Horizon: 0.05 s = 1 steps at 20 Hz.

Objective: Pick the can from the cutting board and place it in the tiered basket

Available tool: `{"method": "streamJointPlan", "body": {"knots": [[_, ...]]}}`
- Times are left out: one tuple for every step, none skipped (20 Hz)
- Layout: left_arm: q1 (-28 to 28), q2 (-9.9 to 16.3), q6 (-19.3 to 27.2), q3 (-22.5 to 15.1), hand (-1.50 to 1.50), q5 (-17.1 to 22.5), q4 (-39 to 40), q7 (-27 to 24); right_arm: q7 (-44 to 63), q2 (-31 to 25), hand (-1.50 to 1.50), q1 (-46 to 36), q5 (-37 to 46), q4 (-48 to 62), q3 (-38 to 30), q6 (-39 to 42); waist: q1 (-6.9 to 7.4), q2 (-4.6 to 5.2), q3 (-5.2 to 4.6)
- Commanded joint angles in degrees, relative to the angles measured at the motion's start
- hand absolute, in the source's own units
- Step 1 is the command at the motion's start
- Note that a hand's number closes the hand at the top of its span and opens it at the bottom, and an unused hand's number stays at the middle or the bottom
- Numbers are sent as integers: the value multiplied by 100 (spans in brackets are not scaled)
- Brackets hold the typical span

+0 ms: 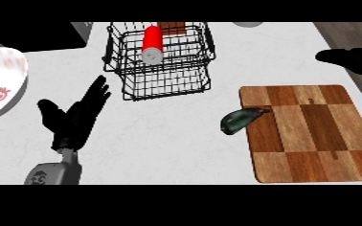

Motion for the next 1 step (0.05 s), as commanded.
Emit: {"method": "streamJointPlan", "body": {"knots": [[-8, -45, -64, -123, 0, -49, -16, -62, 62, -482, -150, 1355, -755, -1426, -916, 493, 111, 46, 2]]}}
